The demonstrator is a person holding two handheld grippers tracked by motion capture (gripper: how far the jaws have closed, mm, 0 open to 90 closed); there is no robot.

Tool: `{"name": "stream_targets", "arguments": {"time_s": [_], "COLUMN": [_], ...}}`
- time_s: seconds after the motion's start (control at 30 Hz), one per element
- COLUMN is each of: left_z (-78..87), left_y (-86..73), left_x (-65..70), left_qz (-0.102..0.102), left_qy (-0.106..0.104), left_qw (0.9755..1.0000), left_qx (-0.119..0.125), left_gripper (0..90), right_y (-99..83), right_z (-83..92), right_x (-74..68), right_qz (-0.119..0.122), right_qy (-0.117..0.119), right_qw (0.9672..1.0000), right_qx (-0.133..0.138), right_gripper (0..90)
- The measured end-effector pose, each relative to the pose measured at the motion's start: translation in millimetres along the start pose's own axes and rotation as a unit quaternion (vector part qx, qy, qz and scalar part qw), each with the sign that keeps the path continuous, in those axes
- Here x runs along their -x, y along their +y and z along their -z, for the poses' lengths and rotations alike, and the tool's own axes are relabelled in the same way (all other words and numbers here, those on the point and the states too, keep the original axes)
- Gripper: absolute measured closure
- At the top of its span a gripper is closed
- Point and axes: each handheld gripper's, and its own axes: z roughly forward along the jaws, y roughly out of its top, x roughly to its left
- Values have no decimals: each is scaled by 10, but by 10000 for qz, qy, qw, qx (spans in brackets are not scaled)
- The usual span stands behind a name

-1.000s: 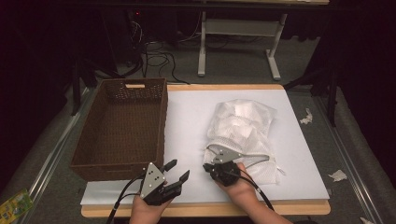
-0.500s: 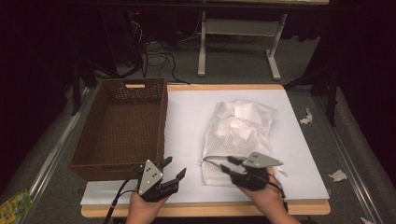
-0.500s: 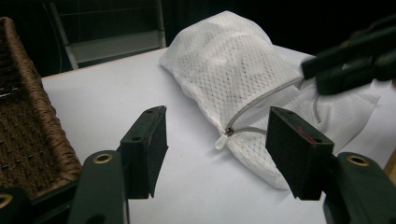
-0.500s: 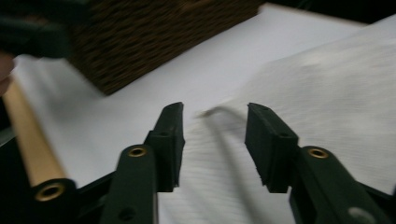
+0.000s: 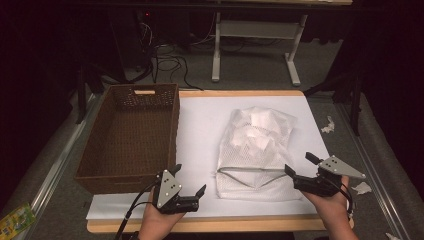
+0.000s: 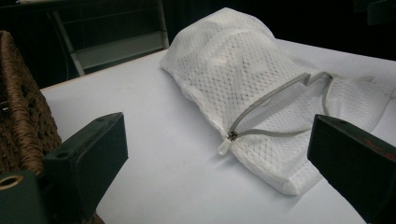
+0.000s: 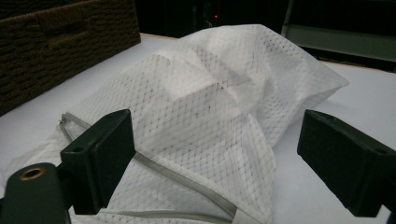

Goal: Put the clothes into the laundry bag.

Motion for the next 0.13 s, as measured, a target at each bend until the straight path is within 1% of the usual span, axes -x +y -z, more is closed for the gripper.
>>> {"name": "stream_targets", "arguments": {"time_s": [0.07, 0.13], "left_z": [22, 44], "left_y": [7, 17], "left_x": [16, 25], "left_qz": [-7, -1], "left_qy": [-18, -34], "left_qw": [10000, 10000], "left_qx": [29, 53], "left_gripper": [58, 58], "right_y": [-4, -11], "right_z": [-3, -11], "right_x": [4, 22], "right_qz": [-5, -83], "right_qy": [18, 36], "right_qw": [10000, 10000], "right_qx": [-6, -35], "right_gripper": [117, 110]}}
